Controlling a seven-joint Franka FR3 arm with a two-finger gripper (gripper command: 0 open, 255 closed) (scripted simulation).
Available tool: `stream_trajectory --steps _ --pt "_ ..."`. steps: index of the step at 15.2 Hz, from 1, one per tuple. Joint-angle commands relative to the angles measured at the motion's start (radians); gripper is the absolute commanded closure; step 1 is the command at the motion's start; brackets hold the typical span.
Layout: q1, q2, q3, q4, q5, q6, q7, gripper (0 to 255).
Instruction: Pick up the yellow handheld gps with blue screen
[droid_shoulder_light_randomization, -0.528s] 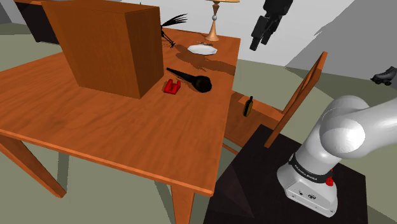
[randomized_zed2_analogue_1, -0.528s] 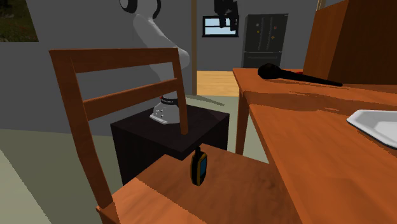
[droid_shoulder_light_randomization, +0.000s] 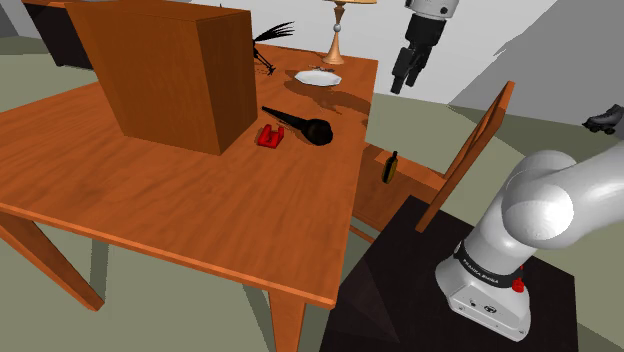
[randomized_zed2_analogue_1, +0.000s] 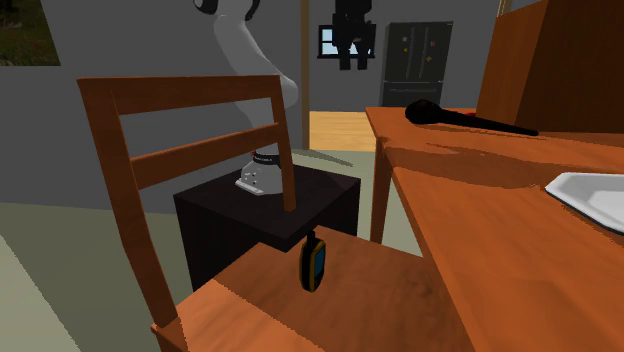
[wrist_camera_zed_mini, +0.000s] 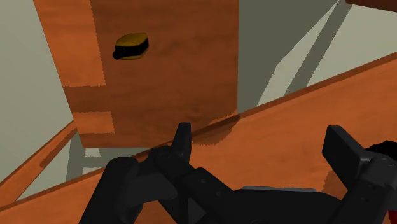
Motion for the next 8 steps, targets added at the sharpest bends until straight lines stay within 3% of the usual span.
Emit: stream_trajectory --steps 1,8 --pt "-0.004 0.051 -0.047 0.003 -0.003 0.017 -0.048 0" --pt "-0.009 0.272 -0.201 0.041 0.014 0.078 -0.216 0"
